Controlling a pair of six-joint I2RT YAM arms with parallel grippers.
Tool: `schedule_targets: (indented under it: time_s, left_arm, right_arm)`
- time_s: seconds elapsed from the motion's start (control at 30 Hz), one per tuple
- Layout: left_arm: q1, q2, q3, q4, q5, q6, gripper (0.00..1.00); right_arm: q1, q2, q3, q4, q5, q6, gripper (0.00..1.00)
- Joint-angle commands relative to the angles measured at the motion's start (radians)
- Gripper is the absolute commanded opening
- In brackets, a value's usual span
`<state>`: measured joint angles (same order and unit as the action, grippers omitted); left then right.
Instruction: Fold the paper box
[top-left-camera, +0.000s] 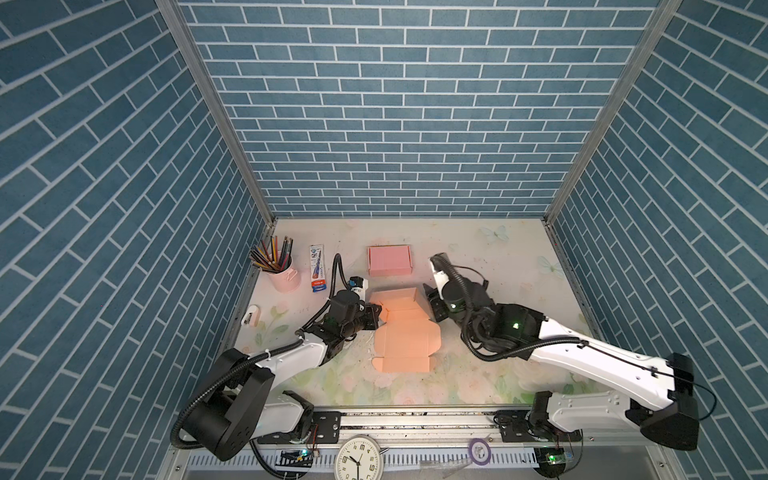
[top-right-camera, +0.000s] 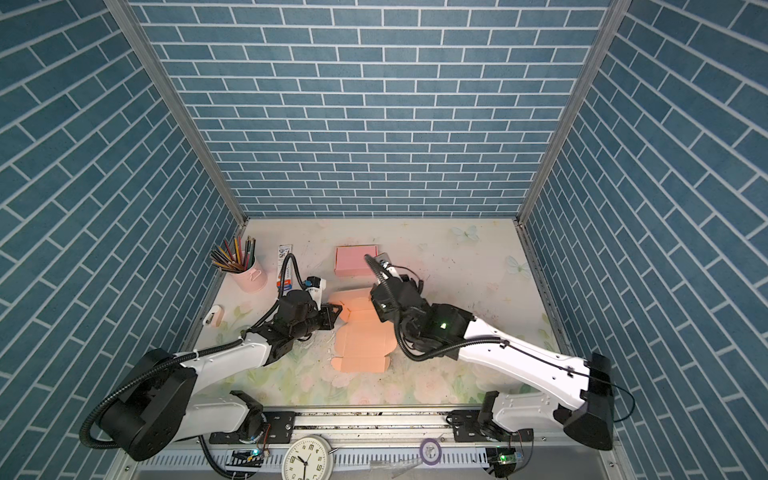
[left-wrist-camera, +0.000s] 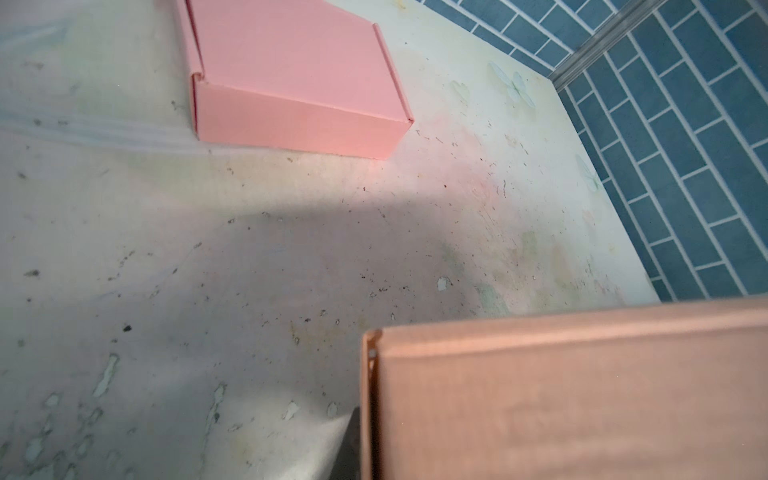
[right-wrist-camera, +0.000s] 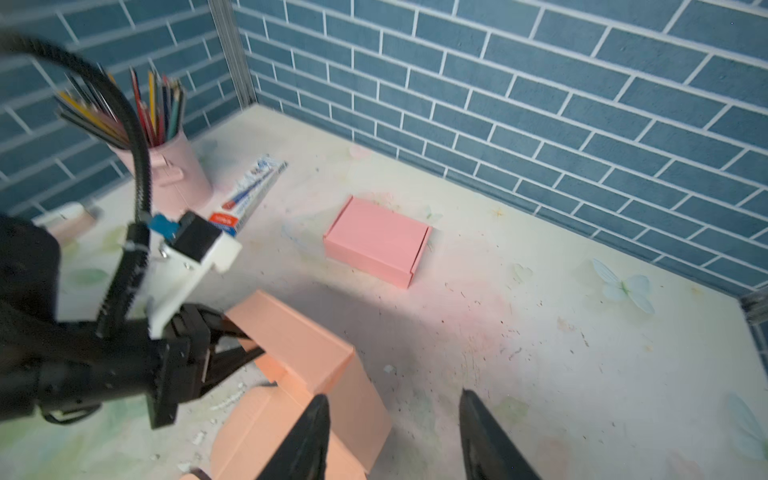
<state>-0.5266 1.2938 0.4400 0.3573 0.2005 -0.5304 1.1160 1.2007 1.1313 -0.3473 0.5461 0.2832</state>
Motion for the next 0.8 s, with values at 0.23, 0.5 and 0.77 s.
schedule_targets:
  time_s: [0.23,0.5,0.77]
  left_arm:
    - [-0.182,0.073,0.031,0.162,-0.108,0.225,0.12]
    - [-0.286,0.171,0.079,0.178,-0.214,0.32,0.12]
    - [-0.331,0.239,0.075,0.211,-0.289,0.367,0.12]
  right_arm:
    - [-0.207,0.024,-0.084,0.077,-0.444,0.092,0.52]
    - [-0.262,0.066,-0.17,0.157,-0.603,0.148,0.52]
    - [-0.277,0.093,-0.267,0.189,-0.66,0.17,0.5]
